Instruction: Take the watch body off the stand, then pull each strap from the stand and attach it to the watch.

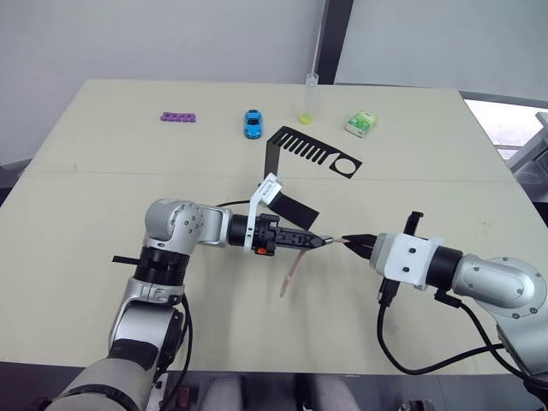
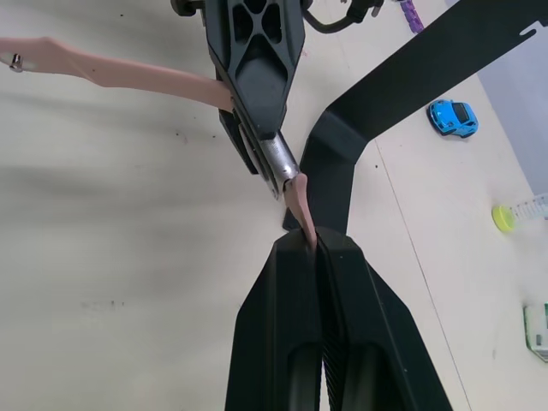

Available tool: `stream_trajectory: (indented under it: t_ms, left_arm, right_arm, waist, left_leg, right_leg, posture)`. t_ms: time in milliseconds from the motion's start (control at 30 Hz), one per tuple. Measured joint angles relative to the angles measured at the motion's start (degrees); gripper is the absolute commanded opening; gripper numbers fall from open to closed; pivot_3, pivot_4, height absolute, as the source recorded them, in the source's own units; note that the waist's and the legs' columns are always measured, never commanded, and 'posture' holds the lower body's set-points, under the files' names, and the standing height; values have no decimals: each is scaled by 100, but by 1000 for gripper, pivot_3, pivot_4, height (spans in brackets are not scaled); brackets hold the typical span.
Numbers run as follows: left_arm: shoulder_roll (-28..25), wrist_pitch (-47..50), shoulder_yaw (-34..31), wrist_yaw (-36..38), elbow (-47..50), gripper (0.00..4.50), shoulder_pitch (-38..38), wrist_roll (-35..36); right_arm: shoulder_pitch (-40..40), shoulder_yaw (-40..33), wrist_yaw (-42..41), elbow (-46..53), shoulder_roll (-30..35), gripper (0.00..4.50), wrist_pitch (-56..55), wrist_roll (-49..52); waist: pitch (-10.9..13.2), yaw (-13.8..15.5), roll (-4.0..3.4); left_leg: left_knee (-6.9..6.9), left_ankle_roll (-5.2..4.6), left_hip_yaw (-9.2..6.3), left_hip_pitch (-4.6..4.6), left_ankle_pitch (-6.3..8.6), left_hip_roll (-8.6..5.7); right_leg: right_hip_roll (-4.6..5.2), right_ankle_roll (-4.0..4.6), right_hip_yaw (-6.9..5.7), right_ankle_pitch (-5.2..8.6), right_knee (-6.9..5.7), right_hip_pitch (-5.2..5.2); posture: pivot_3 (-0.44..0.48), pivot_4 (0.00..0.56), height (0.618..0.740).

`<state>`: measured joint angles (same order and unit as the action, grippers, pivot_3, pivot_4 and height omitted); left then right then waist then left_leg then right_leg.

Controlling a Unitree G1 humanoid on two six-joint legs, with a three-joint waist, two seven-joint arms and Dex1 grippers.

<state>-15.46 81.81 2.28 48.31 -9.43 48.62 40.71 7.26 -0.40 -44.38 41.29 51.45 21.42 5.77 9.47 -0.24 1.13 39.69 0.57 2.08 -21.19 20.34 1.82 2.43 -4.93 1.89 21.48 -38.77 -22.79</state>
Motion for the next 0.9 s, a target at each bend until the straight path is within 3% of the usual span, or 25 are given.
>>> stream_trajectory:
  t_ms: [900]
  left_arm:
    - [97, -12, -120, -111, -20, 1586, 1, -1]
  right_arm:
    - [92, -1, 4, 1, -138, 0, 267, -17]
  waist:
    - [0, -1, 0]
  left_leg:
    - [0, 0, 0, 0, 0, -1]
  right_leg:
    - [0, 0, 0, 0, 0, 0]
  posture:
    - [0, 150, 740]
